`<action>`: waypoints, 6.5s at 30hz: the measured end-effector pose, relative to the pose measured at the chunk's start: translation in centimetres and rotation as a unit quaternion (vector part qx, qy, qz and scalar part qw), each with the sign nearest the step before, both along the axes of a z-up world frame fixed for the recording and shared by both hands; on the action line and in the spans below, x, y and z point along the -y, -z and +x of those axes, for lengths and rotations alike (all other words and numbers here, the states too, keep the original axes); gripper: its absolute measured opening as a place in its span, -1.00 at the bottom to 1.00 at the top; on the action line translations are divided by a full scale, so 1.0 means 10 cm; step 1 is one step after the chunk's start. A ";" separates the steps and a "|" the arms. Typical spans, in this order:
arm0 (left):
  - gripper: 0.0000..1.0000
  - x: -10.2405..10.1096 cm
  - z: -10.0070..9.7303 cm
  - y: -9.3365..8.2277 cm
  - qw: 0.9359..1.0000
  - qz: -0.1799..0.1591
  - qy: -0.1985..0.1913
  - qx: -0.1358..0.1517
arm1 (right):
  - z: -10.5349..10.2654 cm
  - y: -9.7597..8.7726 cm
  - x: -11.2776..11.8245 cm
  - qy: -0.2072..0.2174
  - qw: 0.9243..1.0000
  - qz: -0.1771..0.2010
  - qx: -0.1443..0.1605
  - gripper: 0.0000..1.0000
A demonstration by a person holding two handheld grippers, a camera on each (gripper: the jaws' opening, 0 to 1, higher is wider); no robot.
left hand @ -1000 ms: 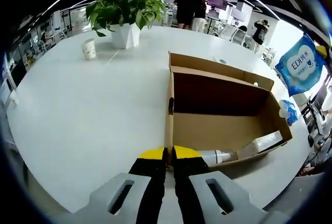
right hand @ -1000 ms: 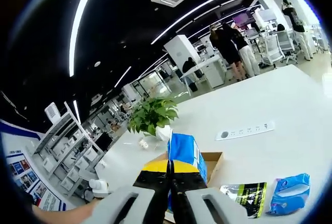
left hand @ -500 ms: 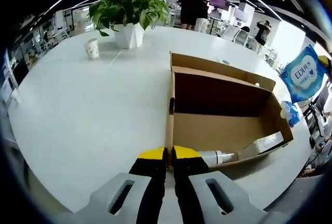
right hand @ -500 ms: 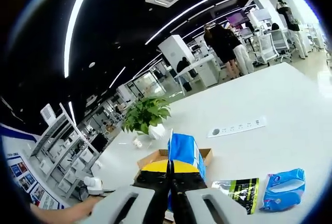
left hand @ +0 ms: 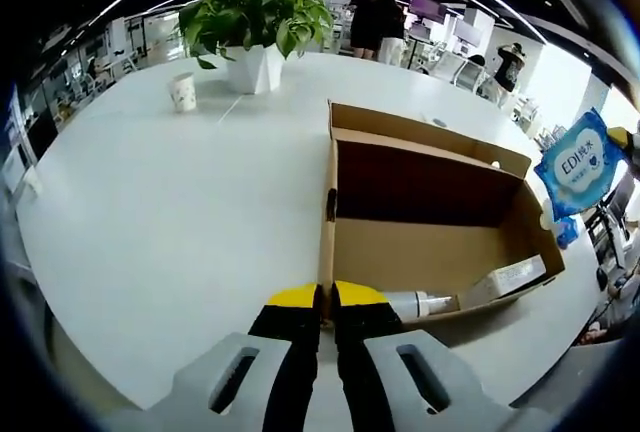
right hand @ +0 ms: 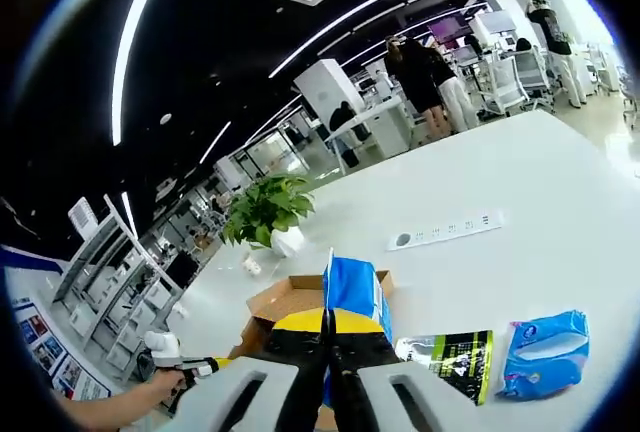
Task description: Operate the shoe box by opening the lid, removing the specified soft item, and placing it in the target area until the item is outside and the box remains undamaged.
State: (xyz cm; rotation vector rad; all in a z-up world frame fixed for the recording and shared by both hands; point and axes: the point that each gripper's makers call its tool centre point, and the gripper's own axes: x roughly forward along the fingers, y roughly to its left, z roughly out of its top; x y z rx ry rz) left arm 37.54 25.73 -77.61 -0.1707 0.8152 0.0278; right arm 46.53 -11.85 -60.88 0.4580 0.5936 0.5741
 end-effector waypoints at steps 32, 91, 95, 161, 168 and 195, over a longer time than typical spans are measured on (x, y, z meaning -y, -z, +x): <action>-0.97 -0.04 0.00 -0.01 1.000 -0.004 -0.006 0.002 | 0.24 0.69 -0.26 0.004 0.998 -0.033 -0.061 -1.00; -0.97 -0.03 0.01 0.00 1.000 0.004 0.002 0.003 | 0.09 1.76 0.89 0.010 0.961 -0.259 -0.098 -1.00; -0.97 -0.03 0.01 0.00 1.000 0.007 0.003 0.002 | 0.04 1.78 0.89 0.005 0.960 -0.261 -0.104 -1.00; -0.96 -0.03 0.00 -0.01 1.000 0.002 0.005 0.006 | 0.25 1.48 1.32 -0.014 0.954 -0.300 -0.024 -0.68; -0.96 -0.03 0.00 0.00 1.000 0.000 0.005 0.006 | 0.18 1.43 1.45 -0.023 0.951 -0.307 -0.018 -0.51; -0.96 -0.02 0.00 -0.01 1.000 0.007 0.011 0.008 | -0.15 1.67 2.04 -0.061 0.934 -0.352 -0.020 -0.05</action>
